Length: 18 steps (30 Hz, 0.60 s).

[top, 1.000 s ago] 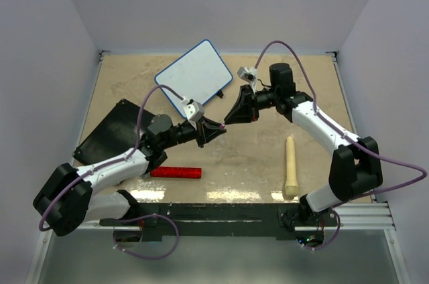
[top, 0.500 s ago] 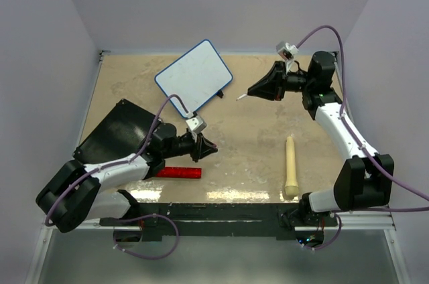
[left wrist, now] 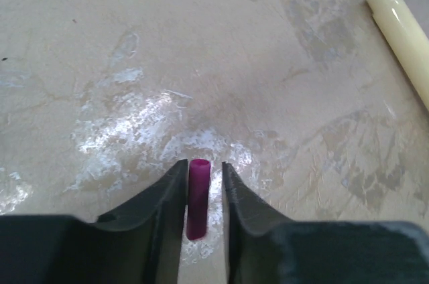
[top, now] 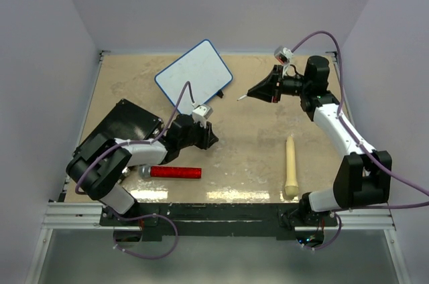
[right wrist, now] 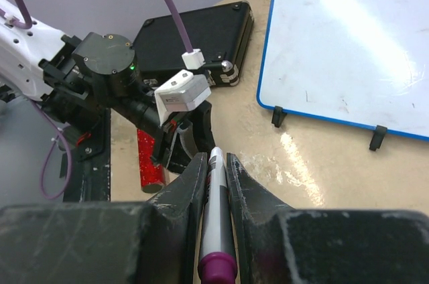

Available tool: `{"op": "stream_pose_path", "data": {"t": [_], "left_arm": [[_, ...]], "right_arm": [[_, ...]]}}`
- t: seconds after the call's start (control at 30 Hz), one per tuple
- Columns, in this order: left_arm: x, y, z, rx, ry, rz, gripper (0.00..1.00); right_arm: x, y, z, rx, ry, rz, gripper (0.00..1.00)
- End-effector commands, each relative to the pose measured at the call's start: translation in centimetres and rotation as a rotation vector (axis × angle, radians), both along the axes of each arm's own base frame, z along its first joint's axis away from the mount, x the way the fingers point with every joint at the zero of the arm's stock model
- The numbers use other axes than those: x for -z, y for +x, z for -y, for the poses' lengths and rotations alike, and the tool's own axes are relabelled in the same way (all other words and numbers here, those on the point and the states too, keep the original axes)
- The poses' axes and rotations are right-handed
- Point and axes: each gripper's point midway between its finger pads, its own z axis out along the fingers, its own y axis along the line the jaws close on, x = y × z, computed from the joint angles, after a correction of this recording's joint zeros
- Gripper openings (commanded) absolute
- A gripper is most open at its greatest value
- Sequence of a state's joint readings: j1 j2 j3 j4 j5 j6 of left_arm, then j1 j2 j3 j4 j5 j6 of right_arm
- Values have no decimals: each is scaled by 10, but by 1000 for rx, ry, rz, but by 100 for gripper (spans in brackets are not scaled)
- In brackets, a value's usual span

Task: Write a sentence on the whiteboard
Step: Place the pen cap at the center of the board.

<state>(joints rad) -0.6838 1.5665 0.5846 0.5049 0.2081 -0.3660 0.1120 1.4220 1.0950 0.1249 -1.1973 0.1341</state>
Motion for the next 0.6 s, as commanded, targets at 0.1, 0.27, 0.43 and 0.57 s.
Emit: {"op": "stream_pose_path", "data": {"t": [0.1,0.27,0.43,0.57], "left_arm": [[-9,31,-19,-187,77,40,46],[-30,44,-39,-292,107,90,56],[-84,56,-67,-377,37,163,74],[-124,65,-95,-399,-62,176,87]], "right_arm": [[6,5,2,13,-19,19,0],[9,6,2,7,-24,14,0],[8,3,2,-6,-25,24,0],[6,-1,2,-26,-26,41,0]]}}
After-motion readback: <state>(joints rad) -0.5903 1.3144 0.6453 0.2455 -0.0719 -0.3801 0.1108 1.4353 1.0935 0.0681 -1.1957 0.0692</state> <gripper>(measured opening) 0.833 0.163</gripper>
